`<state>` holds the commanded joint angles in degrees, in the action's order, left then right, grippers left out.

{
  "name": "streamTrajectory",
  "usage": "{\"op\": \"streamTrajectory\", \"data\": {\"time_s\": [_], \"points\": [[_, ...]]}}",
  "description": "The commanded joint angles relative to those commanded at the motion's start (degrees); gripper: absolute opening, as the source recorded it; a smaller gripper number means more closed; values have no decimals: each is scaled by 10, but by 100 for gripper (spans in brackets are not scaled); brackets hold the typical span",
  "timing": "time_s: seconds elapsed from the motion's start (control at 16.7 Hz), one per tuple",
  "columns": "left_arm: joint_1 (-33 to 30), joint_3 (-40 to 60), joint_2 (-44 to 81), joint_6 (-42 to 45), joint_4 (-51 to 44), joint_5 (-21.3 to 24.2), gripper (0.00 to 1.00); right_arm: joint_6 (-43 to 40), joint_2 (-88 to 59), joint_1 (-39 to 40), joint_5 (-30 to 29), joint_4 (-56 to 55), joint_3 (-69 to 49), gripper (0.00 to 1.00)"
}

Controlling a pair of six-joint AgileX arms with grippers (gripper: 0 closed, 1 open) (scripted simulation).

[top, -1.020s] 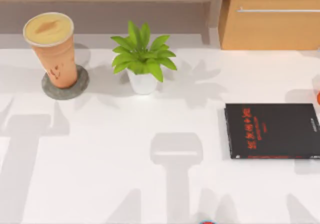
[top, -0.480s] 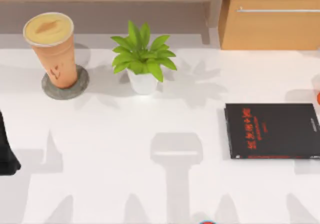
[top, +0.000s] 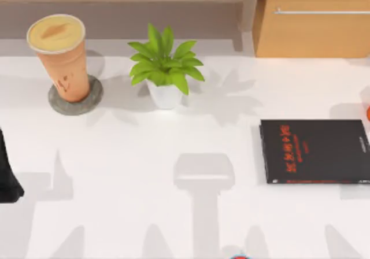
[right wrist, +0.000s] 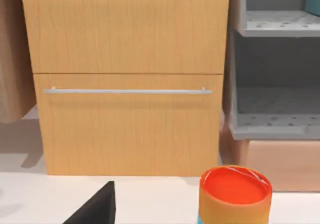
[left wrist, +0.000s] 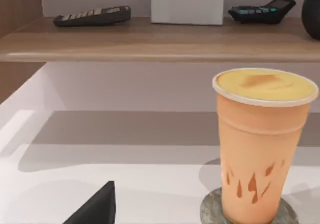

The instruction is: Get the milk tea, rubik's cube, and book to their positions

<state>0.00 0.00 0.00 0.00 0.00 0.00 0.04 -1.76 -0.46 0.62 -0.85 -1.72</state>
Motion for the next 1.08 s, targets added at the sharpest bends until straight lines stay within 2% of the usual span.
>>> {"op": "streamTrajectory", "data": {"time_s": [0.36,1.08], "points": [[0,0,0,0,0,0,100,0,-200,-51,53,-73,-169,100],[0,0,0,0,0,0,100,-5,-939,-206,193,-269,-643,100]]}}
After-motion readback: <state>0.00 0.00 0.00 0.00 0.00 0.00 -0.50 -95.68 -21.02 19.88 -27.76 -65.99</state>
